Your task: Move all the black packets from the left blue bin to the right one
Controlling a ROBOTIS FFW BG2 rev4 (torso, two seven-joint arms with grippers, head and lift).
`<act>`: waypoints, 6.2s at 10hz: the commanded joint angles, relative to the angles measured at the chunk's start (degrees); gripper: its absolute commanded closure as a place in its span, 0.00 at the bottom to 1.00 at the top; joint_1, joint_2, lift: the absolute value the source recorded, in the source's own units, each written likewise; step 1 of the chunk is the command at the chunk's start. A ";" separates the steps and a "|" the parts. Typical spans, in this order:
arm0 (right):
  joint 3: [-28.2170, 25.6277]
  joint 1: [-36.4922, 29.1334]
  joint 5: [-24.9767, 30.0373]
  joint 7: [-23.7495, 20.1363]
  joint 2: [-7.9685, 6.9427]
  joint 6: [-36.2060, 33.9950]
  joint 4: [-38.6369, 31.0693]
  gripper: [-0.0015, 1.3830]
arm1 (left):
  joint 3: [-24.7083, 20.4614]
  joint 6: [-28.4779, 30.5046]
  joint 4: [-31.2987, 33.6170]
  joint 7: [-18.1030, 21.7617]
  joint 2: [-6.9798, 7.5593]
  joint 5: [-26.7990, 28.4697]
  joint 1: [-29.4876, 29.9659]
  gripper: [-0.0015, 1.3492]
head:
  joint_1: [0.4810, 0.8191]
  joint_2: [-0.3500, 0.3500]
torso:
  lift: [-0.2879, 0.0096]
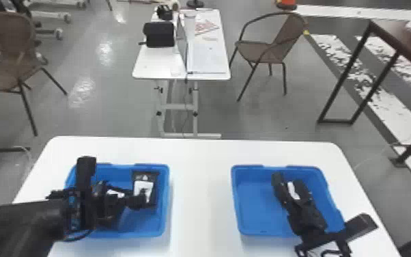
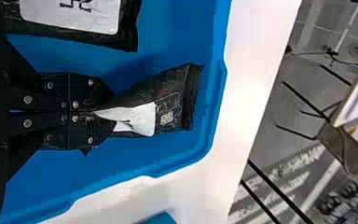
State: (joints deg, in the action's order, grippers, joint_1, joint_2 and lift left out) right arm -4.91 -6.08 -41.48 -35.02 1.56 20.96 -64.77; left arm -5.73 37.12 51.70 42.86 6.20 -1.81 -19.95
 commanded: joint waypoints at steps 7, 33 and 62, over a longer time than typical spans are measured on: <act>7.19 1.86 0.52 -2.34 2.31 -4.17 -5.19 0.12 | 1.86 -17.08 23.71 29.39 -2.07 12.27 10.11 0.90 | 0.63 0.37 | 0.97; -0.72 18.38 10.28 -0.32 7.06 -9.36 23.99 0.14 | -11.06 -10.14 26.43 19.81 -5.23 3.39 14.77 0.14 | 0.63 0.35 | 0.97; -3.18 2.21 2.10 -1.81 -1.61 -8.22 -0.01 0.20 | -0.08 -11.90 2.44 11.81 2.68 63.07 -2.37 0.34 | 0.63 0.69 | 0.97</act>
State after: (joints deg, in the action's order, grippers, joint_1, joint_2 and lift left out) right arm -8.08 -3.94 -39.29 -36.82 0.00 12.81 -64.88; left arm -5.47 25.22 54.30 54.85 9.29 61.25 -22.40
